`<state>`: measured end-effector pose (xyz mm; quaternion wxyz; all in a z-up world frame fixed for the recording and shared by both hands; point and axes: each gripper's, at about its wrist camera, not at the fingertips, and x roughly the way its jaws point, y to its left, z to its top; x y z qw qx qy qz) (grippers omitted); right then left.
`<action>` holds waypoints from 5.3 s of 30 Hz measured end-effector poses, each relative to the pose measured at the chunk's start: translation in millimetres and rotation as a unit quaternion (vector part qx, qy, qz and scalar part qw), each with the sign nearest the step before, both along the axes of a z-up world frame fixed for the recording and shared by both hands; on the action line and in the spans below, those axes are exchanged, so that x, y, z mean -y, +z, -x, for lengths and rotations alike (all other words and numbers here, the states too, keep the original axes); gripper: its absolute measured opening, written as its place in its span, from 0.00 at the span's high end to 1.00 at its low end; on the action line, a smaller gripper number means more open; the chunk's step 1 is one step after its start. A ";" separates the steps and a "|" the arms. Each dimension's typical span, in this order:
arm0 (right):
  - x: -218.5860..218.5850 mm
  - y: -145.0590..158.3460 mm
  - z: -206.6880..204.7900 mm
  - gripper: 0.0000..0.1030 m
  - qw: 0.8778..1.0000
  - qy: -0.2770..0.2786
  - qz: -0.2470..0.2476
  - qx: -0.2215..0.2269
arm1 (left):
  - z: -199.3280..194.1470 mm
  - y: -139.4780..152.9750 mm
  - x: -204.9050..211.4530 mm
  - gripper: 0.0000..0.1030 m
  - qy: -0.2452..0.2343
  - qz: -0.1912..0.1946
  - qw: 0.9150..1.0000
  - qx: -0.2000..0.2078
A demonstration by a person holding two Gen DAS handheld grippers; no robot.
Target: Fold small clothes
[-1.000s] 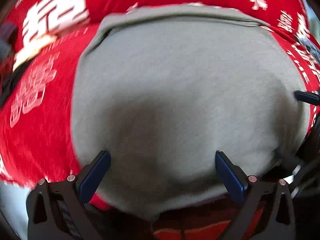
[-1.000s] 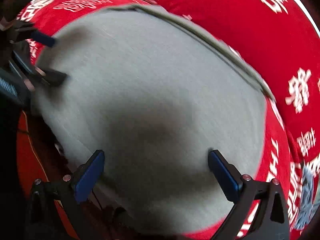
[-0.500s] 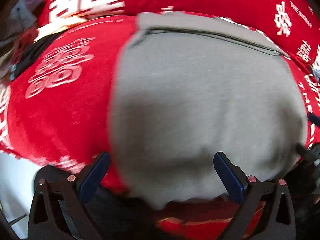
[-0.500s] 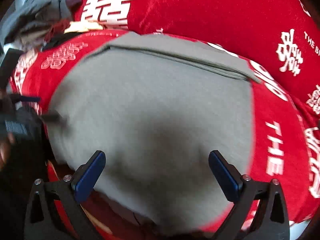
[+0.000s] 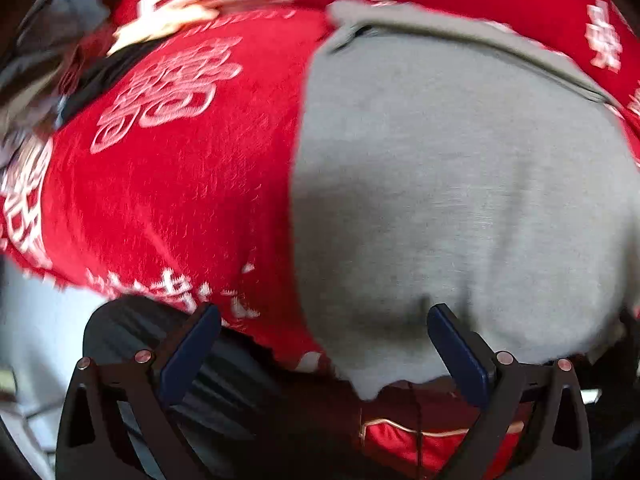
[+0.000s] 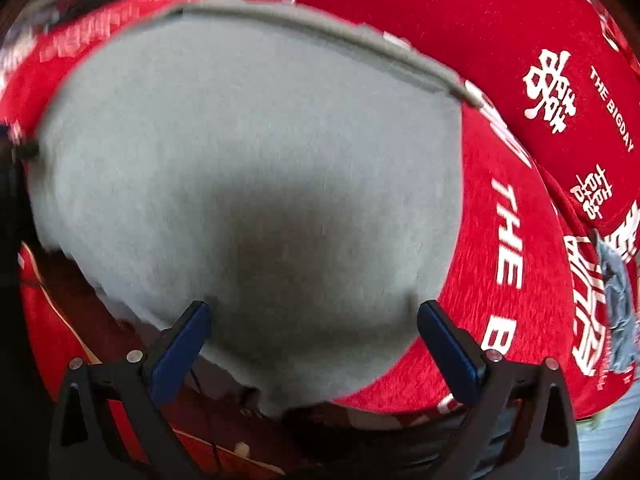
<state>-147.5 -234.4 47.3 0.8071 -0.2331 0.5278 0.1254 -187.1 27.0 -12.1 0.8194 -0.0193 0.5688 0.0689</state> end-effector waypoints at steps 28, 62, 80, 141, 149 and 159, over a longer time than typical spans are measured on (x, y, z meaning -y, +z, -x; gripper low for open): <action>7.0 -4.4 10.0 0.83 0.989 -0.079 -0.099 -0.076 | -14.9 -16.5 9.5 0.86 -0.011 0.140 0.988 -0.068; 14.3 -5.3 -70.1 0.55 0.946 -0.096 -0.305 -0.059 | -51.5 19.3 -36.4 0.11 0.045 0.278 0.959 0.030; 27.9 111.6 -87.7 0.93 0.901 -0.022 -0.427 0.069 | -70.5 155.0 -29.3 0.92 -0.034 0.233 0.955 0.180; -0.4 -24.6 -375.4 0.16 0.979 -0.156 -0.126 -0.034 | -389.6 37.6 -64.7 0.92 0.032 0.189 0.981 -0.018; -2.5 9.8 -360.1 0.16 0.973 -0.173 -0.151 0.009 | -348.7 73.3 -66.0 0.92 0.020 0.177 0.984 0.027; -43.0 -31.0 -382.1 0.16 0.989 -0.110 -0.094 -0.025 | -358.6 37.3 -20.9 0.91 -0.016 0.085 0.996 0.005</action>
